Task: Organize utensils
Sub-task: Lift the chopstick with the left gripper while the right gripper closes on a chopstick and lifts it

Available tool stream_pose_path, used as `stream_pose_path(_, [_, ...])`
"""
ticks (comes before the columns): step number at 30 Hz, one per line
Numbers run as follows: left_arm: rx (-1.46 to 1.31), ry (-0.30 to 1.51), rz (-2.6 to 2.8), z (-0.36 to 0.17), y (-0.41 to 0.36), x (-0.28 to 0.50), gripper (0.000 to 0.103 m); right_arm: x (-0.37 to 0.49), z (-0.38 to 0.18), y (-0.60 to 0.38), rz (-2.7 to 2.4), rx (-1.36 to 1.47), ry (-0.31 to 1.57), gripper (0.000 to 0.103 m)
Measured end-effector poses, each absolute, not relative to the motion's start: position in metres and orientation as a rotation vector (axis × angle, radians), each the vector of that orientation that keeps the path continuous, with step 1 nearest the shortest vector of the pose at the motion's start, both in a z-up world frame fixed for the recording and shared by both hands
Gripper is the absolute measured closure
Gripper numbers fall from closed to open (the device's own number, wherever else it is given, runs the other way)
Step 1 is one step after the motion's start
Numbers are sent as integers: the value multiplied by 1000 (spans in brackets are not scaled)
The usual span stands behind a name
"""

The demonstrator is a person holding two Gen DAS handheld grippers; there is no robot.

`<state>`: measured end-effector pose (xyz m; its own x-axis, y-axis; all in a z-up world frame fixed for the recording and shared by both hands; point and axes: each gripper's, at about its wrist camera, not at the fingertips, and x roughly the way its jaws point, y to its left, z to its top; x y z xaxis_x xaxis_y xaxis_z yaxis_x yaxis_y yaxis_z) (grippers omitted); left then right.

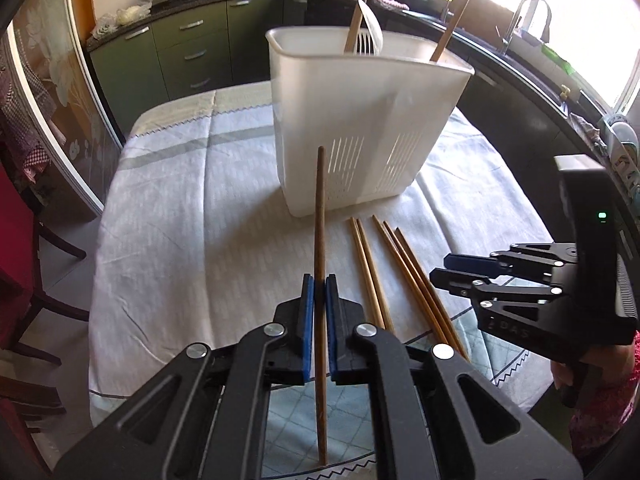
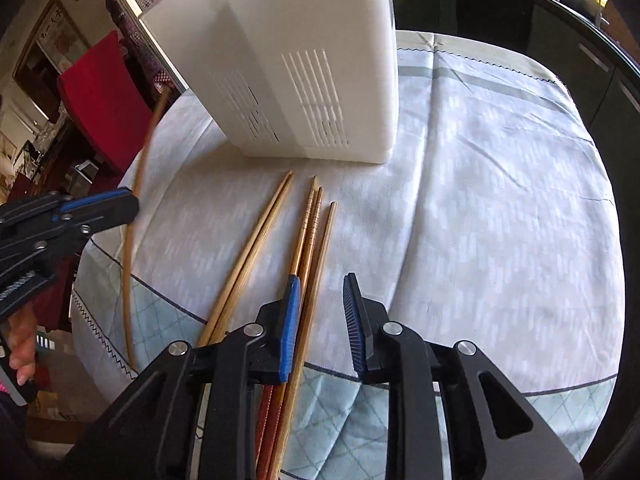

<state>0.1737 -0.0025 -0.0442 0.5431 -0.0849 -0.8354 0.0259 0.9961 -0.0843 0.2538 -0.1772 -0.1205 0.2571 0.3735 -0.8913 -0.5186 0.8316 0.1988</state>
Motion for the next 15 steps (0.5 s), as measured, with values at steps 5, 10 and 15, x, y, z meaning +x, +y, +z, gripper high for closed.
stream_pose_path(5, [-45,863,-58,-23,6,145,97,261,-126,-169,579,-170,1177,87])
stream_pose_path(10, [-70,832,-76,-20,15,135,97,261,-131,-155,553,-220,1185,89])
stream_pose_path(15, [-77,824,-90,-20,15,127,97,257,-134,-133,523,-304,1179,89])
